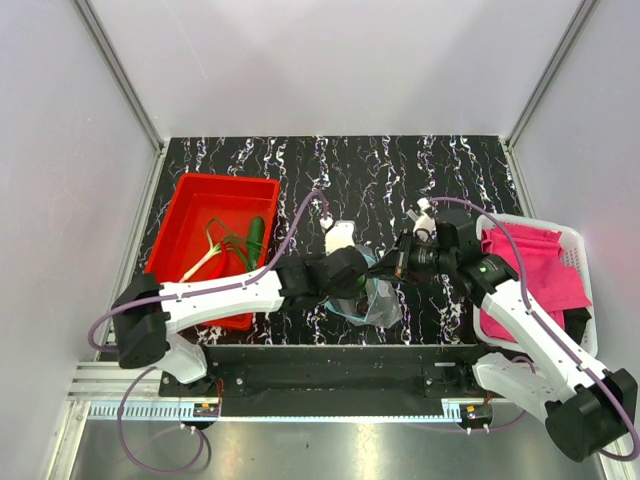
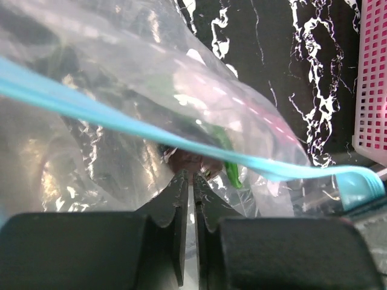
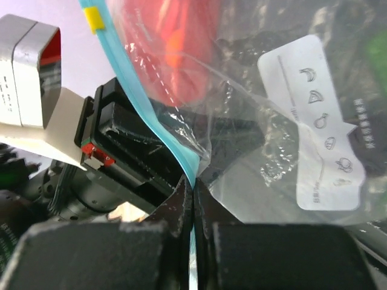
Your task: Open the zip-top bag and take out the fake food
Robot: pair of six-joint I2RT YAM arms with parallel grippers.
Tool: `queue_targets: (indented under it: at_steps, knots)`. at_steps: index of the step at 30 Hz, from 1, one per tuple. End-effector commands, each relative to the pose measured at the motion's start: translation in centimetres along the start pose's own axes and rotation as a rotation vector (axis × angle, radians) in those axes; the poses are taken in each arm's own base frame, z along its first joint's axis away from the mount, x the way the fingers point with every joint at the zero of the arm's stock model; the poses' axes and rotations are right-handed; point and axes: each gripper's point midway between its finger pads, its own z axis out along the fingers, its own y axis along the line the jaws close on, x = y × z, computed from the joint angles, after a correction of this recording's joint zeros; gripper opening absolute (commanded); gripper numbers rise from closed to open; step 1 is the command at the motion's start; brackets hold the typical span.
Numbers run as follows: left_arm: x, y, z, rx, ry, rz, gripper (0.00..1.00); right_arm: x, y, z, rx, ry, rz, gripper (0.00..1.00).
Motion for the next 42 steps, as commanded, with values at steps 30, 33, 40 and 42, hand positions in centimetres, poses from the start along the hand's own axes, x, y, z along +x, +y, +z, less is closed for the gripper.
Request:
queue_targets:
  at_steps: [30, 33, 40, 42]
  knots:
    - [5.4, 2.3, 1.9, -0.035, 0.174, 0.128, 0.47, 2.0, -0.2, 0.3, -0.078, 0.025, -0.014, 0.0]
    - [6.0, 2.9, 1.8, -0.046, 0.185, 0.136, 0.56, 2.1, -0.3, 0.1, -0.072, 0.025, -0.019, 0.0]
    - [8.9, 4.1, 2.5, -0.075, 0.24, 0.136, 0.62, 2.2, -0.6, 0.1, -0.062, 0.021, -0.02, 0.0]
    - [9.6, 4.3, 2.8, -0.074, 0.251, 0.132, 0.64, 2.3, -0.9, 0.1, -0.056, 0.022, -0.017, 0.0]
